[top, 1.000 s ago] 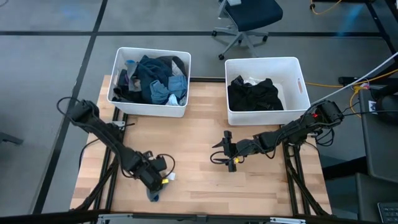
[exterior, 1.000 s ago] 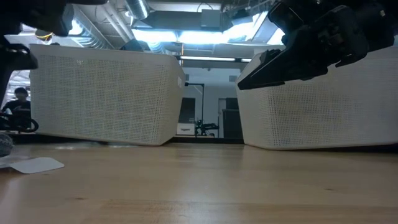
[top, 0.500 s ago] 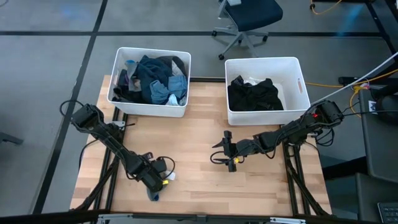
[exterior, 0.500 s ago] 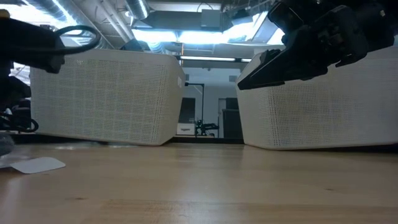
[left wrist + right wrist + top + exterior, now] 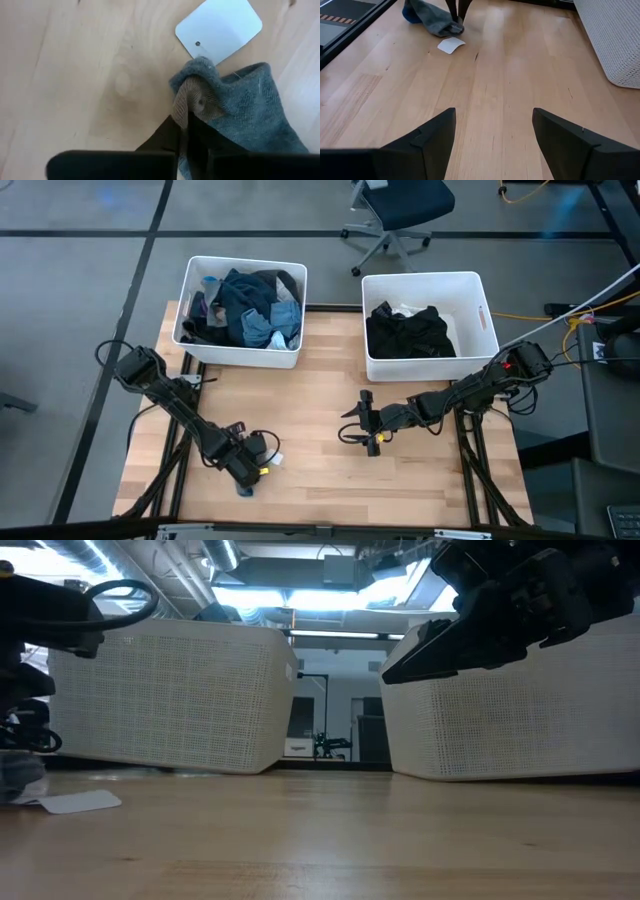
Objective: Sort clothes
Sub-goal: Put the gray sock into the left white laundry bin
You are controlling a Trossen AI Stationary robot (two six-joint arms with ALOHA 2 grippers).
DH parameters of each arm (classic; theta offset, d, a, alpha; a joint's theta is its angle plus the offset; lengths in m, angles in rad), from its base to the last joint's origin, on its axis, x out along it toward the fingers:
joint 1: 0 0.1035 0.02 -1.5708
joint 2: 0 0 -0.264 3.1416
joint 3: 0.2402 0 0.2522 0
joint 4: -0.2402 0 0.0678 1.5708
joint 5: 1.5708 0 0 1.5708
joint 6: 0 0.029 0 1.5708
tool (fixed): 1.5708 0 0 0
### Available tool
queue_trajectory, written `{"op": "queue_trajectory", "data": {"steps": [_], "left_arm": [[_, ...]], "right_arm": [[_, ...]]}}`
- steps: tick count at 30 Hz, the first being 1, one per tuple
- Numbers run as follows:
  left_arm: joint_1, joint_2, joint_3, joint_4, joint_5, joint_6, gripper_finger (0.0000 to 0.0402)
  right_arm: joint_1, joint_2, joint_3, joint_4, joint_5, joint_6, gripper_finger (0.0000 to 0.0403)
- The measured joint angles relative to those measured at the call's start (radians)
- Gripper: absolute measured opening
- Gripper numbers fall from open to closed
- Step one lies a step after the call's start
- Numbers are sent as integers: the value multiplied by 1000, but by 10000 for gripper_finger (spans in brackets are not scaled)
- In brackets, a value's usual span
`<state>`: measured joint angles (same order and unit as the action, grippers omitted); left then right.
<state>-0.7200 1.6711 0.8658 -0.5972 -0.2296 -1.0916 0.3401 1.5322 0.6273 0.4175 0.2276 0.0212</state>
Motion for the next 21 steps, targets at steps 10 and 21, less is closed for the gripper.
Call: {"op": "queue_trajectory", "data": {"steps": [10, 21], "left_arm": [[15, -27, -3, 15, -221, 31, 4], [171, -325, -2, 25, -524, 260, 4]], "right_arm": [[0, 0, 0, 1, 0, 0, 264], [0, 0, 0, 15, 18, -1, 264]]}}
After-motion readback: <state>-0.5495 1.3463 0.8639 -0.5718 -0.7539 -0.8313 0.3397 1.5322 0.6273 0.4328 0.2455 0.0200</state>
